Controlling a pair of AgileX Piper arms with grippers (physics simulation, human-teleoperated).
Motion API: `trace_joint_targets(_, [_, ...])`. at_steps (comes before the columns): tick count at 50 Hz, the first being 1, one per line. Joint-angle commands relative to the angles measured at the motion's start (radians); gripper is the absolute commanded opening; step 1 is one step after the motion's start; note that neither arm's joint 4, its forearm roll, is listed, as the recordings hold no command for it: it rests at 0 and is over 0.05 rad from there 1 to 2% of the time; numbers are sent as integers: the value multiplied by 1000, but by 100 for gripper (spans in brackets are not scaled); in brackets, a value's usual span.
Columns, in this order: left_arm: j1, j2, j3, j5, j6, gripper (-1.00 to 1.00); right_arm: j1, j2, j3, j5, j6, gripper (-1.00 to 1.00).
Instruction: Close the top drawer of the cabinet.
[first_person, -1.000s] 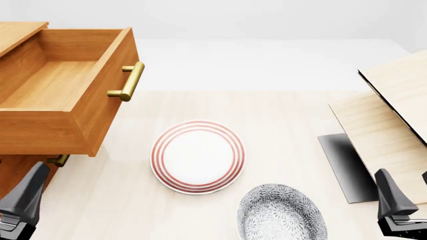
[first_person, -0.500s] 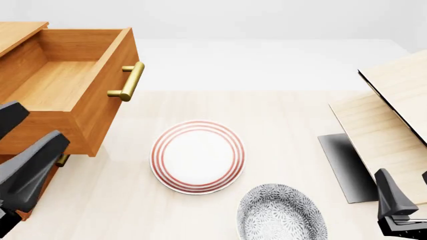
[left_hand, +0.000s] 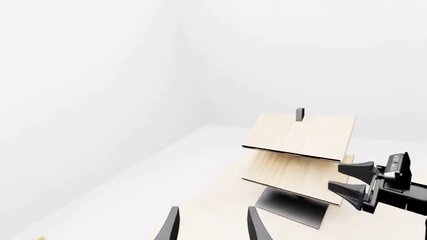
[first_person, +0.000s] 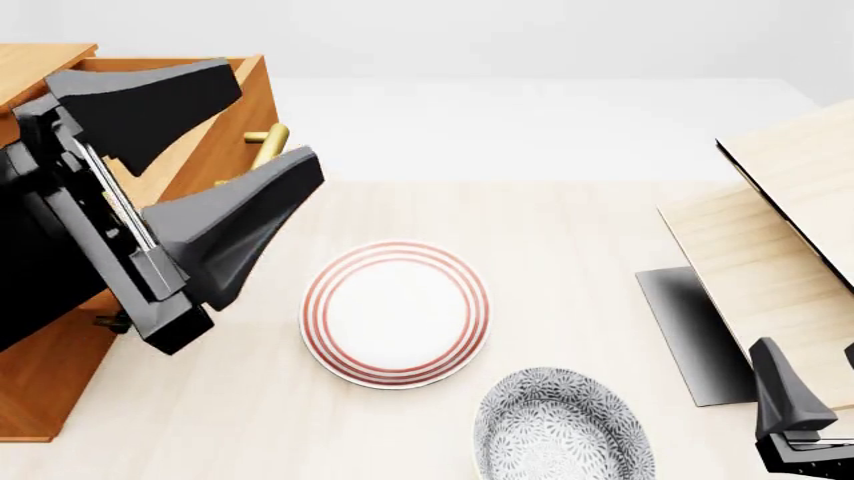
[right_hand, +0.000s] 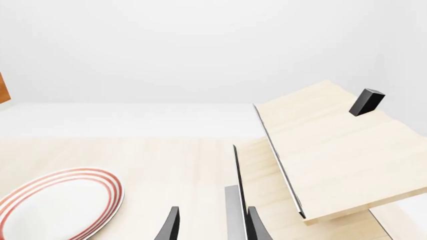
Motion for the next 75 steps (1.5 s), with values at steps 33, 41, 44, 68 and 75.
trace_joint_targets(33, [-82, 593, -349, -41, 299, 100, 0, 6, 0, -6, 0, 100])
trace_joint_targets(41, [-6, 601, -361, -3, 299, 100, 0, 8, 0, -8, 0, 100])
trace_joint_targets(44, [22, 603, -367, 14, 292, 100, 0, 7, 0, -7, -1, 100])
trace_joint_targets(68, [69, 739, -494, 246, 303, 100, 0, 5, 1, -5, 0, 100])
trace_joint_targets(75, [99, 752, -488, 263, 344, 100, 0, 5, 1, -5, 0, 100])
